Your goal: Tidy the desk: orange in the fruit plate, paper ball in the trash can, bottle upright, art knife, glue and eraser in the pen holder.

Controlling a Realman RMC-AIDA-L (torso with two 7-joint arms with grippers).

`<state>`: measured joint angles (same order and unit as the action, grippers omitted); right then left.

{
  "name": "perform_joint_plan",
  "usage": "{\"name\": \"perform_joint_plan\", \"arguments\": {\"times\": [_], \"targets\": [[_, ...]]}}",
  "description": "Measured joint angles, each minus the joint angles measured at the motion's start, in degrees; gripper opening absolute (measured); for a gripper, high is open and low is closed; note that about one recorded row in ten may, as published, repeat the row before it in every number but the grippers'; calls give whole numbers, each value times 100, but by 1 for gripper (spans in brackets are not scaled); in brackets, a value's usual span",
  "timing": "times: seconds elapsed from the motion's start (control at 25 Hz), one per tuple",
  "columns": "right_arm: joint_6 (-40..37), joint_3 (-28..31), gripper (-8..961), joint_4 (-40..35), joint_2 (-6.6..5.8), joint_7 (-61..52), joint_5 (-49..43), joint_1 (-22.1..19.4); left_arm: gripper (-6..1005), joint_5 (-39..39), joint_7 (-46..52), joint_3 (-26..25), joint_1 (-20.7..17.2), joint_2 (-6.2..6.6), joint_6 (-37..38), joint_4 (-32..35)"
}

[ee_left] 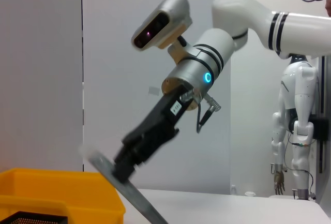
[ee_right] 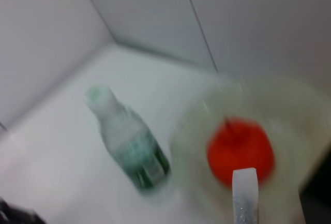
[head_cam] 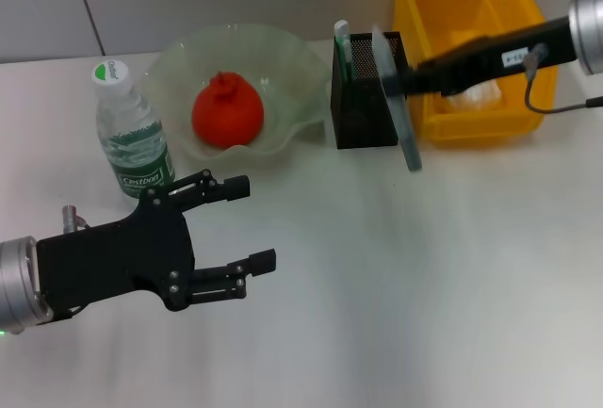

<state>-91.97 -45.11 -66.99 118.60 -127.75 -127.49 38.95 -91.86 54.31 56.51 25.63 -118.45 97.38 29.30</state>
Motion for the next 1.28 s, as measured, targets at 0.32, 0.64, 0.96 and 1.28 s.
{"name": "perform_joint_plan", "arguments": {"times": [0.32, 0.64, 0.96, 1.28], "targets": [[525, 467, 136, 844, -25, 1644, 1507, -370, 839, -1, 0, 0, 17, -3, 0, -12], [1293, 828, 134, 1675, -21, 2817, 2425, -467, 839, -14, 0, 0, 47, -11, -27, -30], [1938, 772, 134, 1975, 28, 3239, 2468, -344, 839, -16, -4, 47, 56, -21, -42, -31], [2466, 756, 134, 2637, 41, 3952, 2486, -58, 839, -6, -50, 69, 69, -20, -88, -123]]}}
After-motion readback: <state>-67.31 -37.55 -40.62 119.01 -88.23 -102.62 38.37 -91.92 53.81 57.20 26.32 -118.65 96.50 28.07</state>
